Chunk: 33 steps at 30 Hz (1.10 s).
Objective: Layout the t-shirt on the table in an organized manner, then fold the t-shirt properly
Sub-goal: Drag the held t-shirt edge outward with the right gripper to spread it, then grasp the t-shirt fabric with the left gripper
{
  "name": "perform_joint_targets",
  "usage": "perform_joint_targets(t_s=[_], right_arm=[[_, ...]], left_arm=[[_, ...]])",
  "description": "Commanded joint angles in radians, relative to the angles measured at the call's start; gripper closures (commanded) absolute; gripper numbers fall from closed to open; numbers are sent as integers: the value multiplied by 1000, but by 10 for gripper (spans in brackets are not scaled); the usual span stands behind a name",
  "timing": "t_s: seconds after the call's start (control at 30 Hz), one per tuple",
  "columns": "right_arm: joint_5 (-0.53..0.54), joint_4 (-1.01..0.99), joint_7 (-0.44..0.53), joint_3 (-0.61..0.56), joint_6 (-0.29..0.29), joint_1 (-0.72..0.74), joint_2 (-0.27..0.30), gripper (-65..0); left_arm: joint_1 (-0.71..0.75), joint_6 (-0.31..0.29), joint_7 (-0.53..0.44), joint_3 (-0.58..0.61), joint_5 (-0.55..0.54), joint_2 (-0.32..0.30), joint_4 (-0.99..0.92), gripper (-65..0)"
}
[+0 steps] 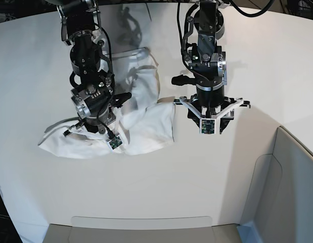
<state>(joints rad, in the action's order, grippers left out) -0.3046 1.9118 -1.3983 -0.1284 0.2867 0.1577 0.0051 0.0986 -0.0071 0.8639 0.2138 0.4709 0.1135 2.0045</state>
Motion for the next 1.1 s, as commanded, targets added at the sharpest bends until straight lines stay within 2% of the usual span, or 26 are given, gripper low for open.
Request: perform_joint_targets(t_s=[0.0,0.17,0.23,0.43,0.57,0.63,0.73,0.87,0.97,1.07], right_arm=[[-20,64,9,39,-4,24,-7,0],[-15,142,9,230,-4,61,-50,0],[-12,142,12,350,-4,73,-64,0],[12,120,7,841,7,139,-124,0],[95,35,2,1076,7,135,-121,0],[134,-28,2,1149,7,136,-92,0],[198,-107,2,1137,7,133,-32,0],[270,-170,2,999,7,130,63,0],[316,-168,2,899,7,93,89,0],[382,-137,2,866,7,61,111,0]], left_arm=[[-12,6,-22,3,10,5,16,-254],[-10,6,-22,3,10,5,16,-254],[-9,6,-22,3,10,5,16,-254],[-9,6,-22,3,10,4,16,-254],[-12,6,-22,26,10,4,16,-254],[-10,6,-22,57,16,2,16,-254],[-9,6,-22,117,18,2,14,-255],[-4,6,-21,186,19,2,14,-256],[19,6,-21,217,19,2,16,-256],[30,6,-21,220,21,2,17,-256]])
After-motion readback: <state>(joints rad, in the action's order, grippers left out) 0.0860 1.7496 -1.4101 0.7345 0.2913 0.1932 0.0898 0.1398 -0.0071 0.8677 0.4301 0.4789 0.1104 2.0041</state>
